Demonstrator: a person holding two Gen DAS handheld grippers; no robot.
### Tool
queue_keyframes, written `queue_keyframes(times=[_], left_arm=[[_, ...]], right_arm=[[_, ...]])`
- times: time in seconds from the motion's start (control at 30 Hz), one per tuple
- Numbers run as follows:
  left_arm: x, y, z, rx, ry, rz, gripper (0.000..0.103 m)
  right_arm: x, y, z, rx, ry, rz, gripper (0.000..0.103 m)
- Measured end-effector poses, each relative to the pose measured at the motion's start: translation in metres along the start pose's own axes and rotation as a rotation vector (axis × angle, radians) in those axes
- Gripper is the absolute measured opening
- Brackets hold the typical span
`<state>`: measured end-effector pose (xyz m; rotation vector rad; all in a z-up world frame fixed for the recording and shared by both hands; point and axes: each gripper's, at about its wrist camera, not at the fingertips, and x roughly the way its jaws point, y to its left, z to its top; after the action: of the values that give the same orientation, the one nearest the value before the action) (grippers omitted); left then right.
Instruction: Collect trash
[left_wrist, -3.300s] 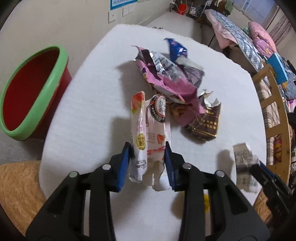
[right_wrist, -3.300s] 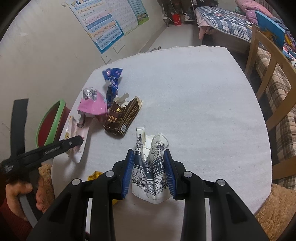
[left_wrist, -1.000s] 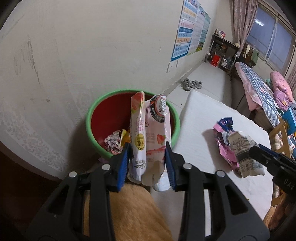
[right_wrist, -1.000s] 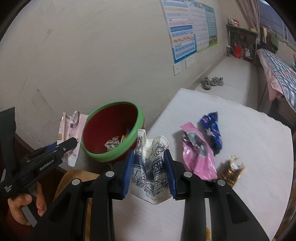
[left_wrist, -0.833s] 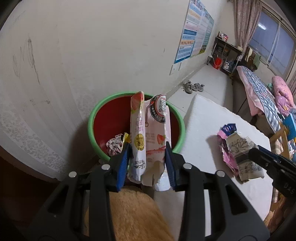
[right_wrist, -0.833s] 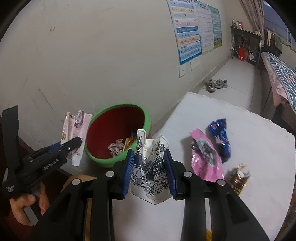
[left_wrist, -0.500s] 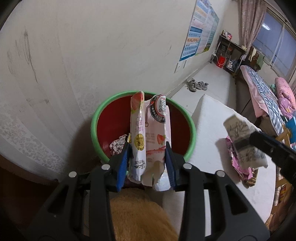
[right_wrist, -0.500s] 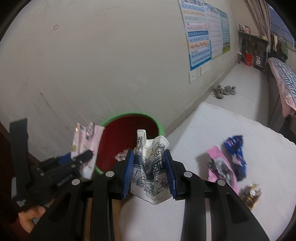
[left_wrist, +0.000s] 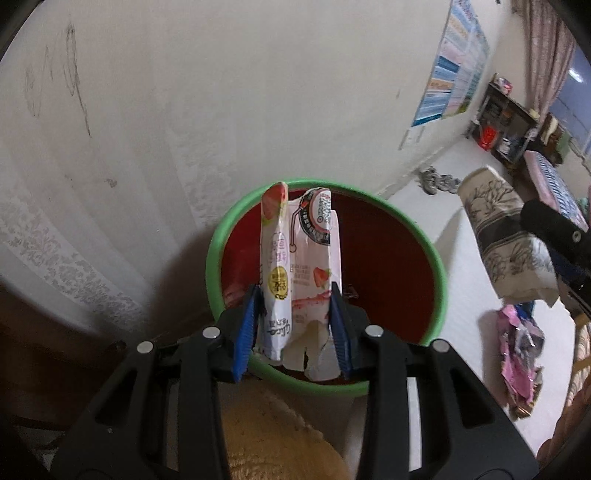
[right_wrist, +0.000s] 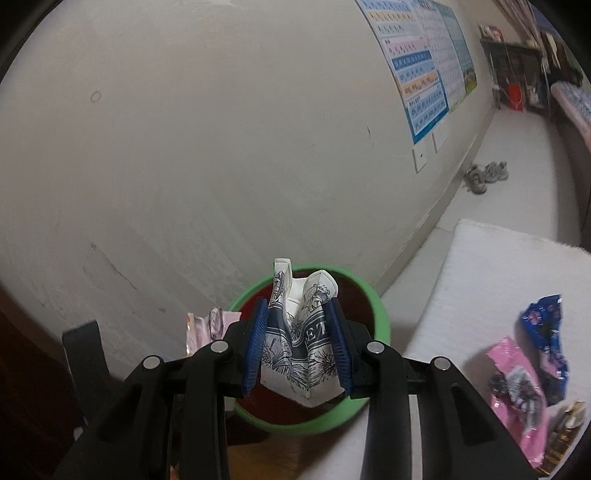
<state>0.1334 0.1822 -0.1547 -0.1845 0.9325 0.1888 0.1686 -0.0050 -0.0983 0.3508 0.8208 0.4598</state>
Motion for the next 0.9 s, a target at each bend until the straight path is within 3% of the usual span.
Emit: queue_keyframes(times=[0.4,0.9], left_arm=[[0.017,0.001,-0.001,-0.032,0.062,0.045,0.035],[0.023,-0.001,0.001,-0.028,0.097,0.054,0.039]], right_arm=[[0.032,-0.016,-0.002,0.066,0.054,0.113,0.033],[0.037,-0.020,-0.002,0.083,0.057,0.129,0.037]])
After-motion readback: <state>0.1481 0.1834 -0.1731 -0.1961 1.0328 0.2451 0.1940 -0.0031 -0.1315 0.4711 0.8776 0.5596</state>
